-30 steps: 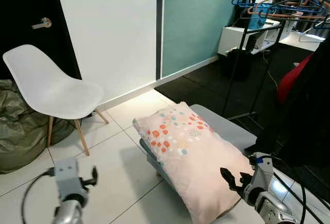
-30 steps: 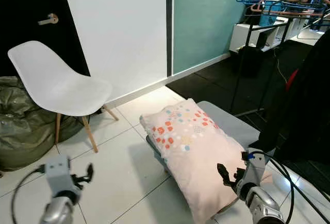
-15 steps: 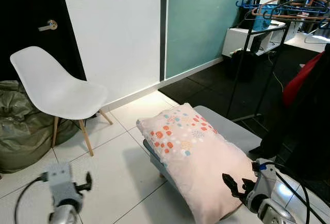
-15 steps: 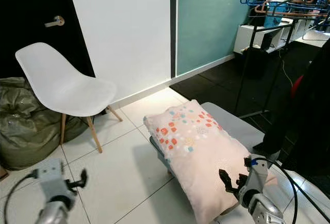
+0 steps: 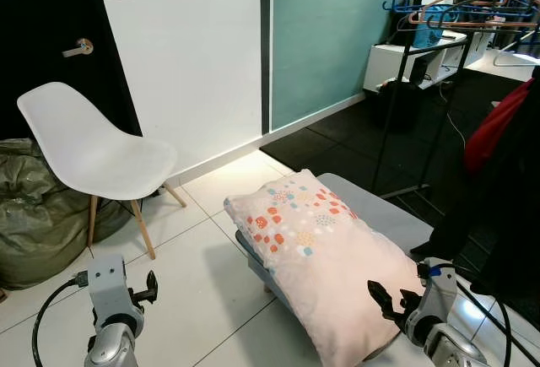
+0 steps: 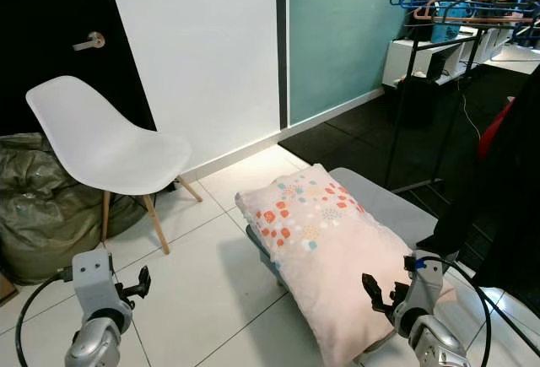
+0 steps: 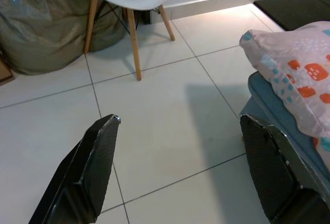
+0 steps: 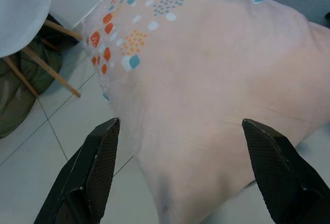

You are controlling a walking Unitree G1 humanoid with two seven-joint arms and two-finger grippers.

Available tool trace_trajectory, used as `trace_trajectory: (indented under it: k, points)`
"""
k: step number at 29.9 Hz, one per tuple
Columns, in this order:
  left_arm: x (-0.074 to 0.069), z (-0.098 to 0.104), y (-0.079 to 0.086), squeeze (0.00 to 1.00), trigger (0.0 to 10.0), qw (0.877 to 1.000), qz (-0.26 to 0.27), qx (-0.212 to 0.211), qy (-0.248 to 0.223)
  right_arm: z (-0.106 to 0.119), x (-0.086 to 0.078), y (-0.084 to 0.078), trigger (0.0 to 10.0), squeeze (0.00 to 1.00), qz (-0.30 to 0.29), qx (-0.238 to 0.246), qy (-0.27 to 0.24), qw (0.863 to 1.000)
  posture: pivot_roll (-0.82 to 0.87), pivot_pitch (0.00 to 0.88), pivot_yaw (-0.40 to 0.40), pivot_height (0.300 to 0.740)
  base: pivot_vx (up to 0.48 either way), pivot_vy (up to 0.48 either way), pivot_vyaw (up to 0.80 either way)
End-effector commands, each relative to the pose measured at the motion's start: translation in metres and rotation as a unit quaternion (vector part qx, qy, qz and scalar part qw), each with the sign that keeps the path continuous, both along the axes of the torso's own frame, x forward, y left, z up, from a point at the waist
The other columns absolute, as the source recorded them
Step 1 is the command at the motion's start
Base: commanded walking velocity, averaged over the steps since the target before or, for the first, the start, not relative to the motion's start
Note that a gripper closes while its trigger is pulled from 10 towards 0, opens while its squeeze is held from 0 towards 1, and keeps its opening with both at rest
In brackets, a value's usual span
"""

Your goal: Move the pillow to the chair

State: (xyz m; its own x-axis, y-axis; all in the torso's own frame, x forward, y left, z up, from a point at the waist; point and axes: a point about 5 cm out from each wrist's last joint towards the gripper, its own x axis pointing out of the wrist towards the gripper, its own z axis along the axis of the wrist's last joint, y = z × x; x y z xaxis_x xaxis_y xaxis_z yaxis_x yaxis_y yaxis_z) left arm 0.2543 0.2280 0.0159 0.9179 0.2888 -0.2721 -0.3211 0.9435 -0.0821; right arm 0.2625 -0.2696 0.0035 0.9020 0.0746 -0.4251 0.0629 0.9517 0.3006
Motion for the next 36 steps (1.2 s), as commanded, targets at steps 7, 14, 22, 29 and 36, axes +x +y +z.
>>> trace_trajectory:
  k: [7,14,22,29,36]
  points:
    - [-0.002,0.000,0.005,0.00,10.0,1.000,-0.003,-0.027,-0.005,0.004,0.004,0.002,10.0,0.00,0.002,-0.003,-0.013,1.000,-0.15,0.000,0.020,0.739,0.000,0.000,0.00]
    - [0.007,0.003,-0.004,0.00,10.0,0.998,-0.026,-0.050,-0.012,0.007,0.007,0.000,10.0,0.00,-0.007,-0.006,-0.019,1.000,-0.22,0.005,0.043,0.739,0.000,0.000,0.00]
    - [0.016,0.005,-0.012,0.00,10.0,0.997,-0.046,-0.054,-0.005,0.012,0.009,-0.004,10.0,0.00,-0.022,-0.008,-0.031,0.999,-0.24,0.019,0.055,0.739,0.000,-0.320,0.00]
    - [0.019,0.008,-0.013,0.00,10.0,0.997,-0.037,-0.064,-0.017,0.012,0.009,-0.005,10.0,0.00,-0.018,-0.012,-0.028,0.999,-0.24,0.030,0.040,0.739,0.000,-0.137,0.00]
    - [0.018,0.011,-0.013,0.00,10.0,0.996,-0.036,-0.081,-0.032,0.012,0.008,-0.006,10.0,0.00,-0.014,-0.015,-0.024,1.000,-0.24,0.046,0.033,0.739,0.000,0.000,0.00]
